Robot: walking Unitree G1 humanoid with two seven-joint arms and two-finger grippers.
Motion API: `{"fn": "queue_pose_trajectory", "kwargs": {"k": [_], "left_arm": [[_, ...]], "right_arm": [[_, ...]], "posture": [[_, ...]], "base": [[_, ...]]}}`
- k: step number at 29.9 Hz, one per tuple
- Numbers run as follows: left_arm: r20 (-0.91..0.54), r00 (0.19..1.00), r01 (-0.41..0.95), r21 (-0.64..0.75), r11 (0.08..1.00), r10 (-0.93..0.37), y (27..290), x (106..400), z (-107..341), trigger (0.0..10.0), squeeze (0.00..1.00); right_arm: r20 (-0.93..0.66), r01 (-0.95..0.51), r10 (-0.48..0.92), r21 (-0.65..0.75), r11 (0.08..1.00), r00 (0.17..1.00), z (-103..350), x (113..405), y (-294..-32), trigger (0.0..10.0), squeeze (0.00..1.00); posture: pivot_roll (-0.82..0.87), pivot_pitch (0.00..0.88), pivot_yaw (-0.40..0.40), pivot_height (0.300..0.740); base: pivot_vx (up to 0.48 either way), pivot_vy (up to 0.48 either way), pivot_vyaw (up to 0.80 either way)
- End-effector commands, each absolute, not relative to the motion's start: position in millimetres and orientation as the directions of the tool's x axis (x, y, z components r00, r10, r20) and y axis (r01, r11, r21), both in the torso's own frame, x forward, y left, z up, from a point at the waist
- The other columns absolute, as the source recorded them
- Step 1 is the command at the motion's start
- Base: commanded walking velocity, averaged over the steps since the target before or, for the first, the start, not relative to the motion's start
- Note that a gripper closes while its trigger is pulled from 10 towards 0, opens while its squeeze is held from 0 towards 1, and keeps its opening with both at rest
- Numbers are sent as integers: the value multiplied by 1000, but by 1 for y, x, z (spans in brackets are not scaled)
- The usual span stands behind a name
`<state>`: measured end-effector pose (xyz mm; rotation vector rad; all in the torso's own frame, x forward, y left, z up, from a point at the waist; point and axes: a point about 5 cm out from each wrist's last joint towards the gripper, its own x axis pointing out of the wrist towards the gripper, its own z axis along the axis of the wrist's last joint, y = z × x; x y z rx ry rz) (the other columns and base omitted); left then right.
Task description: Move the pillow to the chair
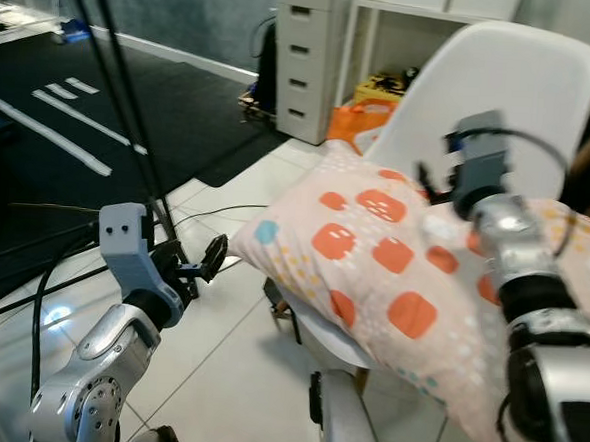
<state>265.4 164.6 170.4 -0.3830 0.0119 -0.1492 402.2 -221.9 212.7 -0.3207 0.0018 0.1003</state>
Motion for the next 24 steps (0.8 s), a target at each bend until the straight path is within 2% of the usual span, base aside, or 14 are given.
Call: {"fn": "queue_pose_trajectory", "kwargs": {"k": [1,7,8,12,18,24], "left_arm": [[10,992,122,-335,934,-126,170,266,169,10000,0],[12,994,105,-306,946,-107,173,267,169,10000,0],[5,995,93,-299,950,-96,173,266,167,10000,0],[-1,997,76,-282,956,-79,174,266,162,10000,0],[-13,997,73,-247,966,-79,172,267,157,10000,0],[-22,996,75,-236,969,-82,171,265,153,10000,0]], "right_arm": [[-59,-113,100,-285,952,993,197,398,-219,10000,0],[-111,-165,144,-206,965,983,174,392,-210,10000,0],[-134,-200,178,-179,963,975,162,387,-204,10000,0],[-169,-269,245,-133,954,955,143,376,-190,10000,0],[-197,-335,310,-107,936,930,131,369,-171,10000,0],[-212,-359,333,-95,929,919,124,364,-166,10000,0]], "posture": [[-142,58,47,497],[-142,57,34,510],[-132,47,11,515],[-135,45,0,529],[-132,36,-10,551],[-127,29,-16,570]], "base": [[0,0,0],[0,0,0],[0,0,0],[0,0,0],[0,0,0],[0,0,0]]}}
